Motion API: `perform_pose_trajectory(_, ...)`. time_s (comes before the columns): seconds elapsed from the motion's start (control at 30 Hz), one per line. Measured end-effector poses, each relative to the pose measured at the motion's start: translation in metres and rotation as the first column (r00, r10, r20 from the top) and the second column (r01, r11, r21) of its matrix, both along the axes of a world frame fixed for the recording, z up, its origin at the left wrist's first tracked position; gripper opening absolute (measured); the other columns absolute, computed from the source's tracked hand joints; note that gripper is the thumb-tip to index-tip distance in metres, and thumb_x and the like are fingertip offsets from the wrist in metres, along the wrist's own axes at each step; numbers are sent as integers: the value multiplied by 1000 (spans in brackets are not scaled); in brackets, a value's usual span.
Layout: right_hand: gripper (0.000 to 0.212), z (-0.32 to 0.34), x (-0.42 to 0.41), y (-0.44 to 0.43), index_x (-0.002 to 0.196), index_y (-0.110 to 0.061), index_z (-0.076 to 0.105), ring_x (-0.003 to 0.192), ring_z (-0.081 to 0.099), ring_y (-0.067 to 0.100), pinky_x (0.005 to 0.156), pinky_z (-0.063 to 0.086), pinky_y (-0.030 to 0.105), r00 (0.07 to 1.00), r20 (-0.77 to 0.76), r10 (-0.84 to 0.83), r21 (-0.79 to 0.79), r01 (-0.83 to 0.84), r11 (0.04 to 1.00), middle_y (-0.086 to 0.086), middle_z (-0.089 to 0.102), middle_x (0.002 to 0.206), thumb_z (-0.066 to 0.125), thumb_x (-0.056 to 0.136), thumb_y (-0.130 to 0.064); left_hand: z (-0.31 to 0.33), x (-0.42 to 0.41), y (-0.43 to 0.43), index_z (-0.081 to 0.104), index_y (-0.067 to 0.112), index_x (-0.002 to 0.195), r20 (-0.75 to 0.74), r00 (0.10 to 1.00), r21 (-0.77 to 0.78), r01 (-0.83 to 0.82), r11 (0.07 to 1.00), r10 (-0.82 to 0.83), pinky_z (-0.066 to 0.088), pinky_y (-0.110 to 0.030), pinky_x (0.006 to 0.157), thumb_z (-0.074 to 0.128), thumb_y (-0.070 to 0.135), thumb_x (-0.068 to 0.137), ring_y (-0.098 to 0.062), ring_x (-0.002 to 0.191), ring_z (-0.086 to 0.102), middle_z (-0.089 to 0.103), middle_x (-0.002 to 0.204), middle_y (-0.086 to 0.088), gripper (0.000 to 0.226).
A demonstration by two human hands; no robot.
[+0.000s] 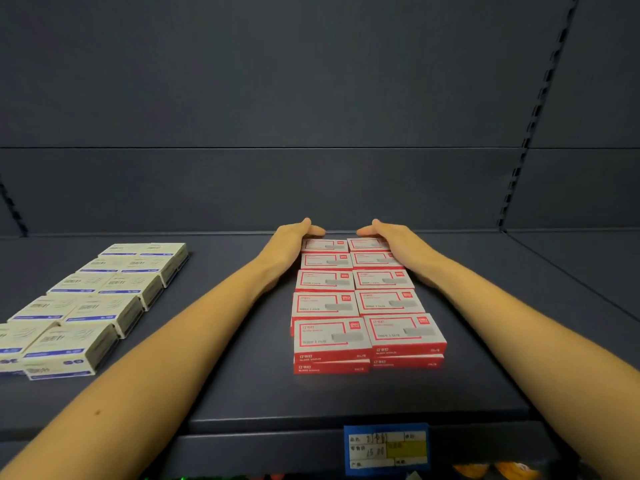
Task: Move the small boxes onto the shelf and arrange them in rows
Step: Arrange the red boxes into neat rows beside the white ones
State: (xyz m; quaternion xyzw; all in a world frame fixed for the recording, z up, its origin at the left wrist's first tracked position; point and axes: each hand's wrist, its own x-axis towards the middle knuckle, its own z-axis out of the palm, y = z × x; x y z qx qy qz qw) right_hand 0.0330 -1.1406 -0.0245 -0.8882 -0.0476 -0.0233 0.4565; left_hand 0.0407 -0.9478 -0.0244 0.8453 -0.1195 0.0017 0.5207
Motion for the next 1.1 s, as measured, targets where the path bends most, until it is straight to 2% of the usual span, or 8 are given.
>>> perform_pose_trajectory(0.23,43,-1,1,-1,92,-34,64,53,65,-2,44,43,7,999,-22,28,29,-27,999,-11,70,73,23,100,-40,-2,6,2,65,12,103,3,999,12,48,999,-48,46,-18,73,20,33,101,-11,81,63,67,96,-1,50)
perform_pose_trajectory(0.4,46,-2,-2,0,87,-37,66,59,67,-1,58,44,15,999,-32,28,45,-26,999,-12,71,76,22,100,-42,-5,7,2,66,18,94,29,997,42,68,997,-69,46,-18,68,20,34,101,-9,76,63,68,87,4,48)
perform_pose_trajectory(0.5,47,-1,-5,0,92,-34,66,58,66,-3,60,43,15,999,-27,19,28,-18,999,-13,71,77,21,100,-42,-6,6,3,65,24,86,22,998,30,62,998,-63,46,-19,69,21,34,100,-9,74,63,68,84,4,48)
perform_pose_trajectory(0.83,50,2,-21,4,97,-33,66,66,67,-4,63,42,14,1000,-18,20,4,-20,1000,-16,70,79,17,99,-46,-5,-2,3,63,24,90,-5,996,60,87,994,-87,45,-15,64,20,36,100,-8,76,63,67,87,6,46)
perform_pose_trajectory(0.9,54,2,-25,4,114,-27,63,75,67,1,69,44,16,999,-24,21,33,-20,999,-13,70,92,16,98,-48,-5,-5,0,62,20,100,-21,997,14,71,997,-70,44,-15,66,20,38,100,-6,77,61,65,92,5,46)
perform_pose_trajectory(0.97,56,1,-28,4,130,-21,51,95,63,7,85,45,21,999,-37,-21,132,25,991,-3,63,118,16,97,-51,-6,-9,-2,56,22,107,-60,998,-75,4,997,-8,45,-14,62,21,41,99,-3,71,61,63,82,13,41)
perform_pose_trajectory(1.03,59,-1,-32,4,140,-18,38,118,54,18,101,38,31,994,-83,-71,303,93,948,2,48,140,18,97,-53,-10,-17,1,51,26,89,-124,992,-180,-38,983,15,47,-11,46,21,44,99,2,53,63,64,53,19,35)
perform_pose_trajectory(1.1,62,-3,-40,2,143,-13,31,131,43,21,107,31,33,987,-129,-95,453,144,880,3,38,148,22,96,-53,-13,-28,4,45,29,79,-174,985,-254,-43,966,-2,44,-7,38,21,46,98,7,44,60,61,43,22,35)
